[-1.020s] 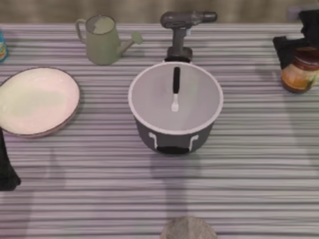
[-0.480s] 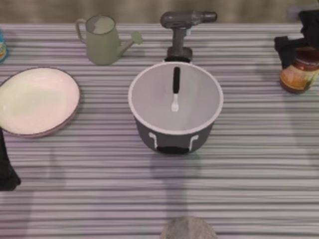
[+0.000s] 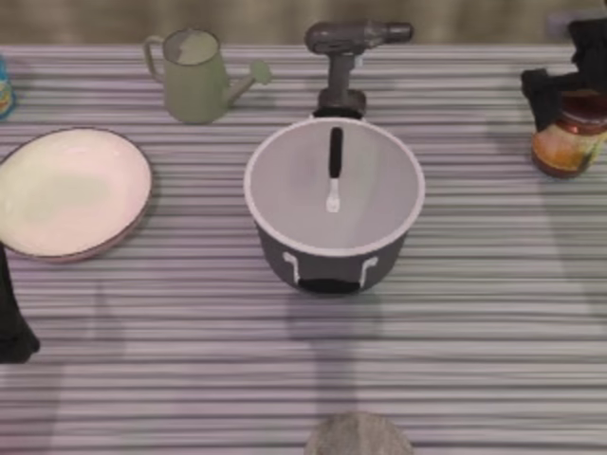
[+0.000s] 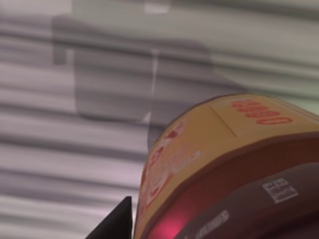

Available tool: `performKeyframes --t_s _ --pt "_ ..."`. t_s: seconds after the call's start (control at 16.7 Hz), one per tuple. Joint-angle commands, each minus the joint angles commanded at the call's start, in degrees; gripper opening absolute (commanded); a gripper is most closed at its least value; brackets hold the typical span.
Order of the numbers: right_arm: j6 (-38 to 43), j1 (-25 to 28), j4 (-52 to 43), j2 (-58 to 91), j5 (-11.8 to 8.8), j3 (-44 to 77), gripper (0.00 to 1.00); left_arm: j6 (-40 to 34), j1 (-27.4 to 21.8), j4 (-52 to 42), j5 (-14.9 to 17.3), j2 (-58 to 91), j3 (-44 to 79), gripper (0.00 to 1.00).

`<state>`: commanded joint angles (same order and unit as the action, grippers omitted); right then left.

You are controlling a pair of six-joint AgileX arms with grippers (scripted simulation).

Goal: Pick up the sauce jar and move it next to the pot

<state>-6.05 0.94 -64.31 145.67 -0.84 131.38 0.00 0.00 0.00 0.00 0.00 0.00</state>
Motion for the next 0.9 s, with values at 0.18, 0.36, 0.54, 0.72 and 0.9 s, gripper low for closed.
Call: performKeyframes --t_s 0.18,0.36,0.54,0.72,0.9 --pt "0.09 -0.22 -0.02 -0.11 0.0 0.03 0.0 0.0 0.0 0.0 0.0 0.0 0.0 1.0" --pt "-0.04 0.04 -0.21 -2.36 -0.03 -2.21 0.0 0.0 0.0 0.0 0.0 0.0 0.0 1.0" --pt "0.09 0.26 -0.82 -9.8 -0.08 -8.9 0.0 0.0 0.0 0.0 0.0 0.0 0.0 1.0" --pt "0.27 0.52 -1.75 -19.76 -0.16 -17.19 0.0 0.0 0.0 0.0 0.0 0.0 0.0 1.0" --pt "0.34 0.82 -2.67 -27.11 -0.22 -23.99 0.0 0.0 0.0 0.0 0.0 0.0 0.0 1.0"
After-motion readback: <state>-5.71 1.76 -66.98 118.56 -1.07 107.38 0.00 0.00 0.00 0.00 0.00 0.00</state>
